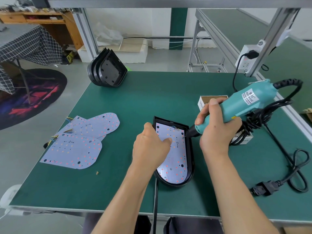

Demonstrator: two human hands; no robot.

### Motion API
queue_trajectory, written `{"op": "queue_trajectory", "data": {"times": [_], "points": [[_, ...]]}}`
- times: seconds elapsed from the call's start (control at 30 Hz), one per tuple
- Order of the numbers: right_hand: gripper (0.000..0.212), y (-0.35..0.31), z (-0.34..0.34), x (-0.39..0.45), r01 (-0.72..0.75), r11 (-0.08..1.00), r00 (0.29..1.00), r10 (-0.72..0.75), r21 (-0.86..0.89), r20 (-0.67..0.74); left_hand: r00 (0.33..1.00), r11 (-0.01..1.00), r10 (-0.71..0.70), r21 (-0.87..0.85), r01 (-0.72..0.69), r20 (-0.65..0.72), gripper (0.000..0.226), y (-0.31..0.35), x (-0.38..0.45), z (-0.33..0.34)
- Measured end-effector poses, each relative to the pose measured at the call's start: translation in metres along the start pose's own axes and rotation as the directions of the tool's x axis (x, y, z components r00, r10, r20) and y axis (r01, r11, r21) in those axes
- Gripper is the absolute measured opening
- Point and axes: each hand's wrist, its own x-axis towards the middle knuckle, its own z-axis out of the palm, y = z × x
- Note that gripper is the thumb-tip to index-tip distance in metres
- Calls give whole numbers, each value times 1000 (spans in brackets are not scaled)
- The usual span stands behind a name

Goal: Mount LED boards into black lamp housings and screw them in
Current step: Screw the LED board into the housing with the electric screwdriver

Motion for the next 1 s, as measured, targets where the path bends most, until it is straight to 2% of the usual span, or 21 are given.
{"op": "queue_trajectory", "data": {"times": [0.27,0.53,0.73,0.8,0.83,0.9,0.97,1.0], "points": [[24,-3,2,0,-27,1000,999,27,-1,19,1000,1000,-4,7,4,-4,49,2,-1,-1],[19,-10,1,1,-30,999,996,27,32,89,999,1000,-30,-7,30,31,47,4,-4,-5],[21,-32,-3,7,-55,978,998,53,200,16,995,998,-63,-2,63,79,43,9,-8,-12],[15,-39,-13,6,-92,959,995,99,266,-14,992,997,-78,-20,80,103,45,7,-10,-14],[9,-42,-19,4,-123,949,990,135,289,-24,992,996,-83,-37,87,99,49,6,-11,-16],[12,-43,-34,0,-180,932,977,206,314,-52,994,996,-86,-34,88,61,61,3,-11,-20],[13,-43,-48,-6,-207,923,966,246,325,-83,998,999,-45,7,45,-44,77,7,-10,-25],[13,-43,-55,-9,-215,921,962,257,325,-92,993,1000,4,1,-4,-121,76,12,-10,-27]]}}
